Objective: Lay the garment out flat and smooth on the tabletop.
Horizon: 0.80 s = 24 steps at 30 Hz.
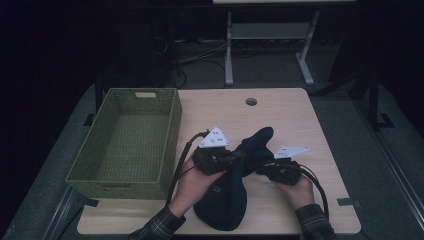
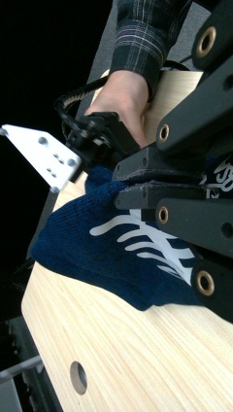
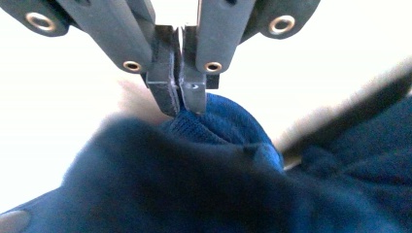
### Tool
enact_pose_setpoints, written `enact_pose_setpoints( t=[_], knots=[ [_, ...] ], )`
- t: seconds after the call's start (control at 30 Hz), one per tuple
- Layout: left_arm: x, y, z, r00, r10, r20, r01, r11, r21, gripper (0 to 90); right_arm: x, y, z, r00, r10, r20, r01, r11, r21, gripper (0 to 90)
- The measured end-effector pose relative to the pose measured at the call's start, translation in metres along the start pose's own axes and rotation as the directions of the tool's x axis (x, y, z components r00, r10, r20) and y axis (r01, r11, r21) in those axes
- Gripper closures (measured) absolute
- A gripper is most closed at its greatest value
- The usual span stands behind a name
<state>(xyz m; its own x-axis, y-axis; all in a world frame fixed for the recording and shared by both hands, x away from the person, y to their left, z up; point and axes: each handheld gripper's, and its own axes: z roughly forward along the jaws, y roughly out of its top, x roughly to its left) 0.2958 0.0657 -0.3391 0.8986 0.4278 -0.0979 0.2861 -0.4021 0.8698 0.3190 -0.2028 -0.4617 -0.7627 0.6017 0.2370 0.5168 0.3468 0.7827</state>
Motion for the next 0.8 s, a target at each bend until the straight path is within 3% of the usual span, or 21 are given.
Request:
enact_pose_setpoints(
  t=[0.2,0.4,0.8],
  knots=[
    [0.006,0.001,-0.009,0.9997,-0.019,-0.016,0.018,0.9995,-0.027,86.6,-0.005,0.006,-0.024,0.9997,0.005,0.025,-0.003,0.997,-0.075,88.5],
    [0.012,0.003,-0.017,0.9988,-0.035,-0.035,0.033,0.9981,-0.052,86.6,-0.009,0.019,-0.049,0.9989,0.006,0.047,0.000,0.993,-0.114,88.7],
    [0.016,0.007,-0.031,0.9974,-0.046,-0.055,0.041,0.9957,-0.083,86.7,0.001,0.057,-0.098,0.9905,-0.051,0.128,0.072,0.983,-0.171,88.8]
  ],
)
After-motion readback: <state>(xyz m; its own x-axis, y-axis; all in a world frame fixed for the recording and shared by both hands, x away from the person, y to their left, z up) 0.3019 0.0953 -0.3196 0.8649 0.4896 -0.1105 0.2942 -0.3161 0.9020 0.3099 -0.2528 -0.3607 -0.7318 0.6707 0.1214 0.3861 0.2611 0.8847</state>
